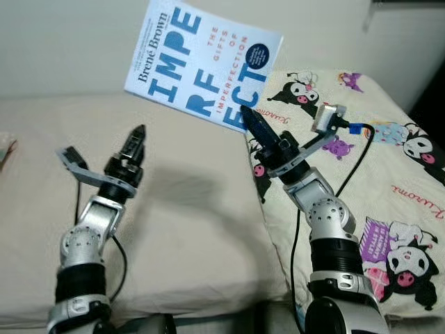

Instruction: Clean up the room

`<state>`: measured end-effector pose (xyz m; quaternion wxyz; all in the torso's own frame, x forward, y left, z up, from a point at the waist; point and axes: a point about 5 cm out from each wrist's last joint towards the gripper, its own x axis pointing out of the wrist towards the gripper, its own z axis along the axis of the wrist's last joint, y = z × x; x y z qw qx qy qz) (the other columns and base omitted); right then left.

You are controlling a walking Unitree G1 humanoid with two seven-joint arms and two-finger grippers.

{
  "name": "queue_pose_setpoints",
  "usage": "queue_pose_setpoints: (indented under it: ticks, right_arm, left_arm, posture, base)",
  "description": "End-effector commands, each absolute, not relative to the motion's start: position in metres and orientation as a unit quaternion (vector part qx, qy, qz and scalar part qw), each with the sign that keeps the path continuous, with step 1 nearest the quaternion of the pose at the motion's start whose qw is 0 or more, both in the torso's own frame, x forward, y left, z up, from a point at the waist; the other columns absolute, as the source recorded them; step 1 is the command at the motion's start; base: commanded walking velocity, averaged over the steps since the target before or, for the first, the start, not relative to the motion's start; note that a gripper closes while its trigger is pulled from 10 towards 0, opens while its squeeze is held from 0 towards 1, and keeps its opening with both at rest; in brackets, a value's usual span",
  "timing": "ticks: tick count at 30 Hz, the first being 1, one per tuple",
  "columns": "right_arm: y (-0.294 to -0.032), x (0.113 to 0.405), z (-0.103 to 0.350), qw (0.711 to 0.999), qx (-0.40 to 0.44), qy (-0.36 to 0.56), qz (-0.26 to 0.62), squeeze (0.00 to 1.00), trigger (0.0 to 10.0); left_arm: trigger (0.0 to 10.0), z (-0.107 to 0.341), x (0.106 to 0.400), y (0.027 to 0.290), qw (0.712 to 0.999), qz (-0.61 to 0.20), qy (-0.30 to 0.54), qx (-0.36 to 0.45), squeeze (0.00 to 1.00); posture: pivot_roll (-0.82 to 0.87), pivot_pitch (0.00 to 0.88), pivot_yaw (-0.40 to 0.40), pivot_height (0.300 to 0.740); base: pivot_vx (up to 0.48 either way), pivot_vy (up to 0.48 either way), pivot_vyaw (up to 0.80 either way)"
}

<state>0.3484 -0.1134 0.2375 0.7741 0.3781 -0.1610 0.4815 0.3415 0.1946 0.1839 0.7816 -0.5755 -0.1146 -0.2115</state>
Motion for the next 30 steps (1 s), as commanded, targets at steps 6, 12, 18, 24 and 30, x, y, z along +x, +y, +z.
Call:
queue_pose_setpoints:
  ticks: [6,12,18,24,30]
  right_arm:
    - [-0.115,0.344,0.244,0.764,0.383,-0.182,0.486,0.00,0.0]
    - [-0.115,0.344,0.244,0.765,0.383,-0.181,0.486,0.00,0.0]
    - [-0.115,0.345,0.242,0.766,0.384,-0.178,0.483,0.00,0.0]
    - [-0.116,0.347,0.240,0.770,0.387,-0.176,0.475,0.00,0.0]
    - [-0.119,0.349,0.238,0.777,0.393,-0.175,0.459,0.00,0.0]
  left_arm:
    - [10.0,0.178,0.329,0.195,0.801,-0.215,-0.114,-0.547,0.00]
    - [10.0,0.177,0.328,0.194,0.802,-0.210,-0.106,-0.549,0.00]
    - [10.0,0.183,0.327,0.190,0.787,-0.227,-0.122,-0.561,0.00]
    - [10.0,0.193,0.325,0.191,0.767,-0.239,-0.162,-0.573,0.00]
    - [10.0,0.201,0.319,0.197,0.754,-0.247,-0.202,-0.575,0.00]
  posture:
    - [-0.02,0.078,0.003,0.700]
    - [-0.02,0.078,0.002,0.719]
    - [-0.02,0.072,-0.002,0.728]
    - [-0.02,0.071,0.000,0.738]
    - [-0.03,0.074,0.002,0.740]
  base:
    - [0.000,0.000,0.00]
    - [0.000,0.000,0.00]
    - [0.000,0.000,0.00]
    - [0.000,0.000,0.00]
    - [0.000,0.000,0.00]
